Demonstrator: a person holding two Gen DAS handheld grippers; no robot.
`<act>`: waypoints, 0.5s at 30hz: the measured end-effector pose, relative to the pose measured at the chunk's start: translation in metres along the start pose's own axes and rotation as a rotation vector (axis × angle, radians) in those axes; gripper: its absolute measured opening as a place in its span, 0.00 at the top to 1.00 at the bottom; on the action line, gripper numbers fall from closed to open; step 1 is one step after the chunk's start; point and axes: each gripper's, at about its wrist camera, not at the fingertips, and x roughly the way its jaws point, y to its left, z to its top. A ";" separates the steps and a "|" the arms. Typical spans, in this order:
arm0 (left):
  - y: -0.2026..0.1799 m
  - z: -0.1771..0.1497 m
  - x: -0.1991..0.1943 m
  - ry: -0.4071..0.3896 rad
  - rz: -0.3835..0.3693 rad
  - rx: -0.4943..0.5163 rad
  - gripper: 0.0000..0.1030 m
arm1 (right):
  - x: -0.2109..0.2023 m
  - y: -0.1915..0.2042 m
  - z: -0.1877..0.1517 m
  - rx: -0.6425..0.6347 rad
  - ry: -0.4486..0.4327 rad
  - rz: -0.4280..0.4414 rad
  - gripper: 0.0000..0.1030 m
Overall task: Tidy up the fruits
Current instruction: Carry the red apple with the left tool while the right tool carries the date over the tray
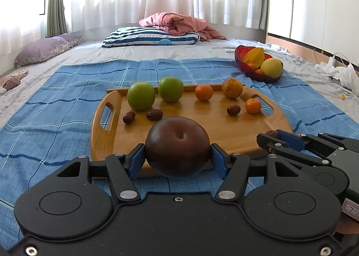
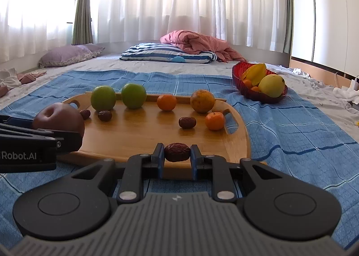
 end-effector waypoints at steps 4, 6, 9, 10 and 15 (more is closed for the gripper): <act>-0.001 0.005 0.005 0.002 -0.002 0.006 0.41 | 0.002 0.000 0.002 -0.003 -0.002 -0.001 0.73; -0.001 0.009 0.010 0.005 0.000 0.007 0.41 | 0.004 0.000 0.004 -0.005 -0.004 -0.003 0.73; 0.001 0.012 0.015 0.014 -0.002 0.000 0.41 | 0.008 -0.001 0.008 -0.004 -0.003 -0.002 0.73; 0.001 0.013 0.018 0.017 -0.003 -0.002 0.41 | 0.010 -0.001 0.009 -0.003 -0.003 -0.002 0.73; 0.003 0.018 0.029 0.025 0.008 -0.005 0.41 | 0.017 -0.001 0.014 0.000 0.001 0.000 0.73</act>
